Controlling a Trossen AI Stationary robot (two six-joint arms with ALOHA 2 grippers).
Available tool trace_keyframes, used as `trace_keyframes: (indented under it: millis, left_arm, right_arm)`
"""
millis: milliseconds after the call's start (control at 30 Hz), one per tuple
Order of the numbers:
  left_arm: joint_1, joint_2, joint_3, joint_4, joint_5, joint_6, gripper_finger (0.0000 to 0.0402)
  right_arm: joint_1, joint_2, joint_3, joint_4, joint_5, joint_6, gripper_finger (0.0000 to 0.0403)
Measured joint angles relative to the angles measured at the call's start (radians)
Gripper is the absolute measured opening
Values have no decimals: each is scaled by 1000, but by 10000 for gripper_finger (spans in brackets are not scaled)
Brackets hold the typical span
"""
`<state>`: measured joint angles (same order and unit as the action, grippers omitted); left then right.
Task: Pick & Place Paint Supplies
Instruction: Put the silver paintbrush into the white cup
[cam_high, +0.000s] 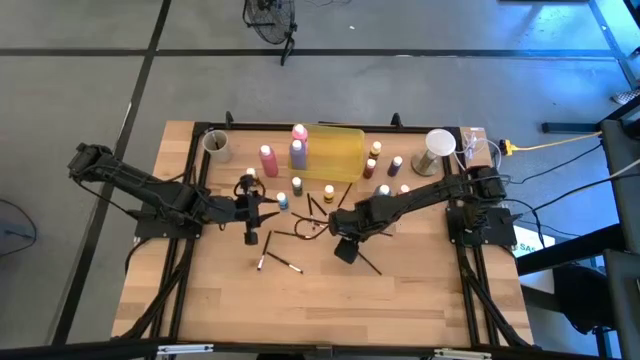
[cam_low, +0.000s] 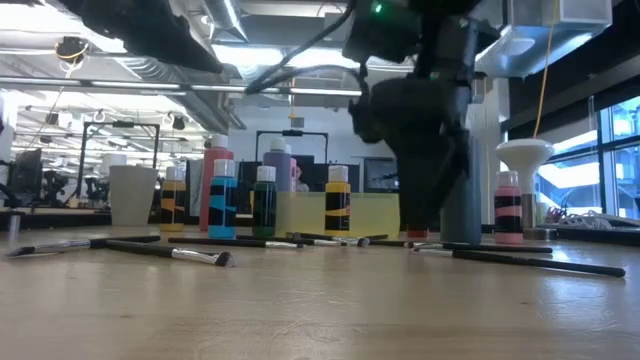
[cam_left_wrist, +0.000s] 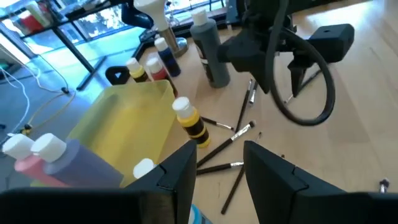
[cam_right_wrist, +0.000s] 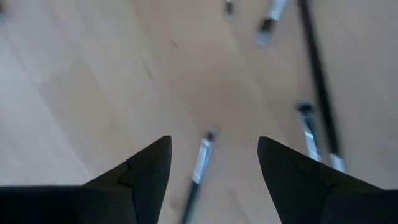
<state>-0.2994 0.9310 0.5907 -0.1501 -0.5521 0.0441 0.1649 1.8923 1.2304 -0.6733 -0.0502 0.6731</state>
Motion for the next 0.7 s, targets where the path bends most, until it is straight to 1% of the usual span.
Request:
trace_keyframes:
  millis: [233, 467, 700]
  left_arm:
    - [56, 0, 0, -2, 107, 3, 127]
    - [73, 0, 0, -4, 140, -26, 127]
    - [73, 0, 0, -11, 202, -67, 127]
  right_arm:
    - [-30, 53, 0, -17, -29, -5, 242]
    - [-33, 62, 2, -14, -31, -7, 242]
    - [-29, 64, 2, -13, -11, 4, 232]
